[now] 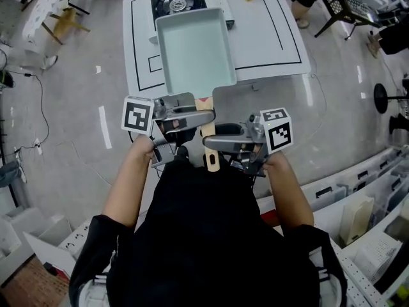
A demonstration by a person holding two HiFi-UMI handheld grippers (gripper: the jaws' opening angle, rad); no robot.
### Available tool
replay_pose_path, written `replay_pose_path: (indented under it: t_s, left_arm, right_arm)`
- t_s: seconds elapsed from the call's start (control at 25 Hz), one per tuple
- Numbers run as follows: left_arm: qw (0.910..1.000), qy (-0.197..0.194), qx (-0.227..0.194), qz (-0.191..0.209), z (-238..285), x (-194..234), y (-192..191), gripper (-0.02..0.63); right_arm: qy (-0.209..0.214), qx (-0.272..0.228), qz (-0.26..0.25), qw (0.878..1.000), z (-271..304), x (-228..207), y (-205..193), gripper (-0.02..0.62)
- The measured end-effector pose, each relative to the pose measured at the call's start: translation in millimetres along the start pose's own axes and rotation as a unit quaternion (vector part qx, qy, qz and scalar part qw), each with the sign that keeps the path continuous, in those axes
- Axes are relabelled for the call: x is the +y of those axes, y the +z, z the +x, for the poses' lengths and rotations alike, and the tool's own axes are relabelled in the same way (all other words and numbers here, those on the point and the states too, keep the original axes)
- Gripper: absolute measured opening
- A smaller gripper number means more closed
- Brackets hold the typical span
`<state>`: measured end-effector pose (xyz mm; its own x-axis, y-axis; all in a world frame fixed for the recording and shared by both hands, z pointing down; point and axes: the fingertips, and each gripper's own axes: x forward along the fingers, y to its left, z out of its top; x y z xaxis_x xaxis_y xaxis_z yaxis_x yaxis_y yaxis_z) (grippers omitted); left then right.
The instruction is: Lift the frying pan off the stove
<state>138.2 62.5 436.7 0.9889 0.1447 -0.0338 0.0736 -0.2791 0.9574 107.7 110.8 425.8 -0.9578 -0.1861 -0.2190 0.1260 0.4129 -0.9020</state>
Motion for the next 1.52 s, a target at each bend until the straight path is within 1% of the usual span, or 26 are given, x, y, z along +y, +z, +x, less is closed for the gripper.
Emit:
replay_pose_path:
  t_s: [0.2,0.44,0.64,0.8,1.0,1.08,1.16,1.28,1.36,1.52]
  left_arm:
    - [0.9995,0.008,-0.018,-0.023,-66,14,-27,0.19]
    - [0.9993,0.008,-0.028,-0.023,-85,20,-32,0.195]
    - [0.9983,-0.02,-0.053,-0.014,-148,7,-50,0.195]
    - [0.9985,-0.013,-0.053,-0.011,-170,10,-61,0.196]
    - [0.9976,-0.025,-0.065,-0.006,-162,5,-60,0.196]
    - [0.9979,-0.013,-0.064,-0.007,-153,10,-59,0.196]
    - [0.9976,0.0,-0.066,-0.021,-139,19,-54,0.198]
    - [0.9959,-0.023,-0.078,-0.04,-120,19,-45,0.197]
    - [0.9961,-0.033,-0.071,-0.042,-108,17,-43,0.196]
    - [0.9978,-0.029,-0.046,-0.036,-88,13,-39,0.199]
  right_arm:
    - [-0.016,0.024,0.027,0.999,55,-15,-31,0.169]
    - [-0.017,0.03,0.041,0.999,68,-25,-37,0.169]
    - [-0.026,0.053,0.046,0.997,129,-32,-68,0.169]
    - [-0.032,0.062,0.045,0.997,148,-36,-81,0.169]
    - [-0.018,0.062,0.046,0.997,141,-35,-83,0.169]
    - [-0.014,0.064,0.045,0.997,129,-35,-77,0.169]
    - [-0.01,0.063,0.047,0.997,114,-33,-65,0.17]
    - [-0.005,0.049,0.051,0.997,98,-29,-53,0.173]
    - [-0.002,0.035,0.051,0.998,88,-26,-50,0.177]
    - [-0.003,0.022,0.035,0.999,74,-19,-43,0.178]
